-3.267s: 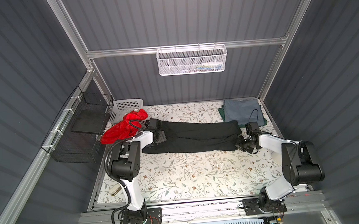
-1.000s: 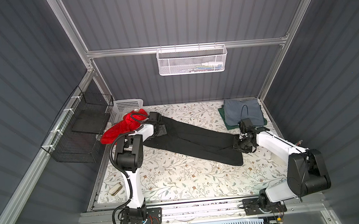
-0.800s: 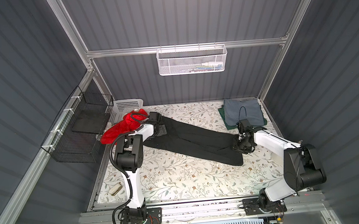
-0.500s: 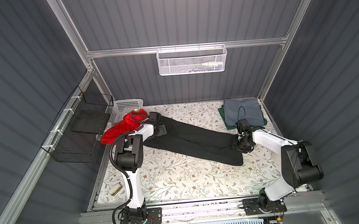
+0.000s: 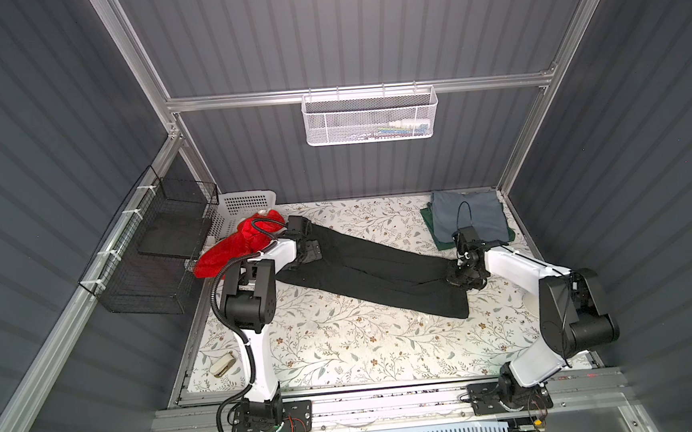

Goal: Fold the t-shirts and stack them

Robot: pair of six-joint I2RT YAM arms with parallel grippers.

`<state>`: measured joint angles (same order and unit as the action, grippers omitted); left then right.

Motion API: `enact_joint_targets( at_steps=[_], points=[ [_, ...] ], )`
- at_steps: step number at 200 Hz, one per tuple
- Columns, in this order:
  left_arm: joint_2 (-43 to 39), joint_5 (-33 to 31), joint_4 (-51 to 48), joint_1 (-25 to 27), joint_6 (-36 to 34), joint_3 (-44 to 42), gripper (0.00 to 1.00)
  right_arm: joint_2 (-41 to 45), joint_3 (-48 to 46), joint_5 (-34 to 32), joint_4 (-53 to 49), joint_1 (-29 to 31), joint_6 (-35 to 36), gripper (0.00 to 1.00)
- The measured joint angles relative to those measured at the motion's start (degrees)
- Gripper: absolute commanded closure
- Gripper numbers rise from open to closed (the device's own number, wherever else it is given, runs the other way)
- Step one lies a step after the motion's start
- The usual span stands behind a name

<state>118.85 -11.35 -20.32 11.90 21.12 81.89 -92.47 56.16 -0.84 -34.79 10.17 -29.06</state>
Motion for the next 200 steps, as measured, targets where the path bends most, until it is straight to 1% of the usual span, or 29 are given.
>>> enact_joint_targets(
  at_steps=[60,106,110,118,123,130,164,200],
  points=[
    [0.0,-0.2,0.0,-0.1,0.0,0.0,0.01,1.7,-1.0,-2.0,-0.5,-1.4,-0.7,1.0],
    [0.0,0.1,0.0,-0.3,0.0,0.0,0.0,3.4,-1.2,-1.8,-0.6,-2.5,-0.9,1.0],
    [0.0,0.1,0.0,-0.3,0.0,0.0,0.01,3.4,-1.2,-1.7,-0.6,-2.5,-0.9,0.97],
    [0.0,0.1,0.0,-0.3,0.0,0.0,0.0,3.4,-1.2,-1.5,-0.6,-2.6,-0.9,0.88],
    [0.0,0.1,0.0,-0.3,0.0,0.0,0.01,3.5,-1.2,-1.3,-0.7,-2.6,-0.9,0.78],
    [0.0,0.1,0.0,-0.3,0.0,0.0,0.01,3.6,-1.2,-1.0,-0.8,-2.6,-0.8,0.69],
    [0.0,0.6,0.0,-0.4,0.0,0.0,0.0,6.8,-1.2,-1.4,-2.7,-2.7,-0.5,0.59],
    [0.0,1.8,0.0,-0.6,0.1,0.5,0.01,10.2,1.7,-5.8,-6.5,-1.0,0.3,0.54]
  ],
)
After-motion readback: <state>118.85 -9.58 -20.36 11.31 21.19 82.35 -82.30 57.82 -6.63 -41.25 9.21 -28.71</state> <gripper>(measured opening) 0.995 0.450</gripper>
